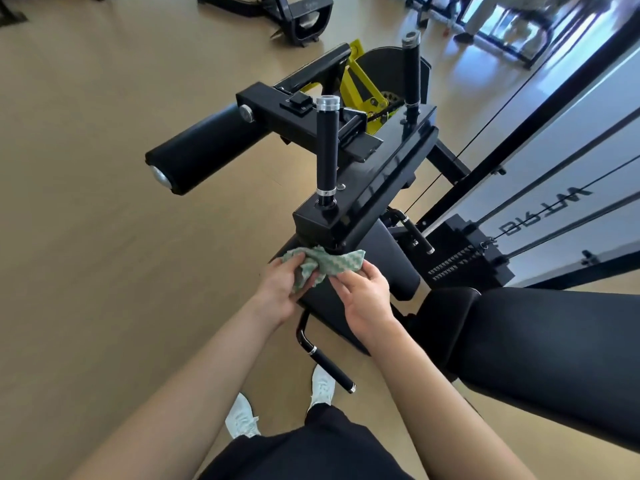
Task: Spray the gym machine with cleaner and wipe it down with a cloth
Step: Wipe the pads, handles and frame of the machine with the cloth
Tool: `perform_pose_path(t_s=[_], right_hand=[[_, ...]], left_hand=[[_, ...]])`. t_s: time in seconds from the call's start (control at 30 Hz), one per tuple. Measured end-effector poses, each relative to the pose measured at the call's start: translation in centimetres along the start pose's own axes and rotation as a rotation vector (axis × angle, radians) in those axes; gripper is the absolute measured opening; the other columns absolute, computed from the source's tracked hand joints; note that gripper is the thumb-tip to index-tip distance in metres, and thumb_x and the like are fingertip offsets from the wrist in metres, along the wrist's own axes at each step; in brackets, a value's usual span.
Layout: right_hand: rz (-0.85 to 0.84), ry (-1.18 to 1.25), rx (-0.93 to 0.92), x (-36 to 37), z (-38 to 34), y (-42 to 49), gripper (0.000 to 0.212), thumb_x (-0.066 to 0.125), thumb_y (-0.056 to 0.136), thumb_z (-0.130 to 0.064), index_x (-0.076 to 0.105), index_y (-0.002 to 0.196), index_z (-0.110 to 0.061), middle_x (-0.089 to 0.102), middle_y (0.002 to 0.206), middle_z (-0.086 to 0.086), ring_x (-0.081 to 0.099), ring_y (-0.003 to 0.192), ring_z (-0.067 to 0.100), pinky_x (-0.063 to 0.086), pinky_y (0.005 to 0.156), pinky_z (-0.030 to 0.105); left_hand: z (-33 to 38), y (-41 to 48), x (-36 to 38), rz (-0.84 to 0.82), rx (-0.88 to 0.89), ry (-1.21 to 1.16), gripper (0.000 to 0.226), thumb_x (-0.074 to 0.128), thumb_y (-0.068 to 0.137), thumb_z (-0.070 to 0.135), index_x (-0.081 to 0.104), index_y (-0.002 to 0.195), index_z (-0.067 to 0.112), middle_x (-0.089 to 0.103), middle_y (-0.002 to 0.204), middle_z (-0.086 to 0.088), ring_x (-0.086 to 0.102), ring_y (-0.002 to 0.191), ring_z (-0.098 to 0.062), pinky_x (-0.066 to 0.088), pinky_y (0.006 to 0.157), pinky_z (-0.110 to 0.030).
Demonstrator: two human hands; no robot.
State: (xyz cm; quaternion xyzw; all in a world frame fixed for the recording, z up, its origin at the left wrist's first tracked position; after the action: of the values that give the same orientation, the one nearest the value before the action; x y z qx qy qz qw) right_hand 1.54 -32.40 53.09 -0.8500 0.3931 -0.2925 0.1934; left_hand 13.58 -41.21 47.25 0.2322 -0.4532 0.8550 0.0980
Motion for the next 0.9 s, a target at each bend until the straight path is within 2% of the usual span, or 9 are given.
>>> perform_pose_path(t_s=[0.1,0.17,0.23,0.3,0.37,0.47,0.63,0.77,0.9], right_hand=[[0.141,0.221,0.102,1.4,1.8,0.6,0.039,0.055,0.093,0.021,0.053,0.132,0.014,0.067,0.111,0.027,0.071,0.1,0.032,0.061,0.091,0.033],[0.176,0.306,0.168,2.8,2.9,1.0,0.033,0.053,0.093,0.023,0.056,0.125,0.015,0.067,0.1,0.023,0.069,0.106,0.037,0.057,0.099,0.037],[0.203,0.331,0.202,3.3,3.5,1.3,0.025,0.055,0.092,0.023,0.062,0.113,0.013,0.068,0.099,0.024,0.067,0.116,0.041,0.053,0.104,0.038],[0.249,0.298,0.194,2.5,3.2,1.0,0.025,0.059,0.09,0.022,0.064,0.113,0.013,0.071,0.1,0.024,0.075,0.098,0.032,0.059,0.092,0.03],[0.293,0.258,0.164,1.2,2.9,0.7,0.027,0.062,0.091,0.019,0.064,0.117,0.01,0.071,0.091,0.019,0.075,0.074,0.021,0.061,0.083,0.025],[0.331,0.308,0.035,-1.2,1.8,0.7,0.031,0.061,0.092,0.017,0.06,0.123,0.009,0.068,0.098,0.021,0.071,0.086,0.027,0.056,0.098,0.036],[0.35,0.281,-0.122,-2.0,0.2,1.3,0.023,0.061,0.092,0.016,0.057,0.109,0.001,0.063,0.111,0.023,0.069,0.1,0.028,0.058,0.097,0.038],[0.341,0.254,-0.106,-1.1,1.5,1.2,0.027,0.061,0.093,0.016,0.057,0.118,0.006,0.063,0.118,0.027,0.069,0.106,0.032,0.062,0.088,0.033],[0.228,0.31,0.065,1.8,4.0,0.7,0.023,0.059,0.096,0.013,0.06,0.119,0.01,0.068,0.117,0.027,0.067,0.117,0.039,0.054,0.104,0.038]], left_hand=[[1.5,0.8,1.1,-0.003,0.014,-0.135,0.015,0.053,0.107,0.016,0.059,0.104,0.003,0.069,0.1,-0.014,0.068,0.088,-0.018,0.06,0.058,-0.023],[2.2,1.4,0.5,0.027,0.023,-0.182,0.015,0.051,0.108,0.015,0.058,0.106,0.002,0.067,0.102,-0.016,0.067,0.09,-0.02,0.06,0.056,-0.024],[2.6,2.0,-0.1,0.05,0.026,-0.208,0.024,0.054,0.106,0.014,0.056,0.124,-0.002,0.067,0.119,-0.02,0.068,0.096,-0.022,0.061,0.057,-0.027],[2.4,2.0,-0.1,0.059,0.017,-0.195,0.04,0.058,0.104,0.012,0.05,0.14,-0.002,0.065,0.13,-0.02,0.069,0.102,-0.023,0.061,0.06,-0.028],[1.9,1.3,1.0,0.021,0.019,-0.103,0.038,0.061,0.102,0.01,0.054,0.138,0.0,0.068,0.122,-0.015,0.069,0.101,-0.02,0.06,0.063,-0.026],[0.3,0.2,2.9,-0.056,0.009,-0.047,0.03,0.06,0.102,0.007,0.06,0.132,0.002,0.072,0.117,-0.013,0.072,0.1,-0.019,0.061,0.066,-0.026],[-0.6,0.5,3.5,-0.091,-0.024,-0.043,0.021,0.056,0.104,0.007,0.061,0.123,0.001,0.07,0.12,-0.02,0.071,0.107,-0.029,0.063,0.067,-0.033],[0.5,2.0,2.1,-0.046,-0.001,-0.016,0.023,0.056,0.104,0.007,0.059,0.125,-0.002,0.068,0.122,-0.024,0.07,0.105,-0.03,0.062,0.062,-0.031],[2.8,3.2,0.0,0.025,0.061,-0.057,0.018,0.057,0.104,0.008,0.055,0.122,0.005,0.065,0.124,-0.022,0.07,0.095,-0.025,0.062,0.06,-0.028]])
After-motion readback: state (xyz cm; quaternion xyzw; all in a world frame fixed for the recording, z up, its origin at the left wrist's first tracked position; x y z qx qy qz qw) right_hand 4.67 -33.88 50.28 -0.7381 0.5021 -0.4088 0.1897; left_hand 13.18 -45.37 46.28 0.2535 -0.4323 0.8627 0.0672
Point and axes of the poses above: each hand's wrist, its own y-axis towards the middle knuckle, its own x-axis out of the palm, z = x × y, the point moved 9 cm from there along y, towards the middle knuckle
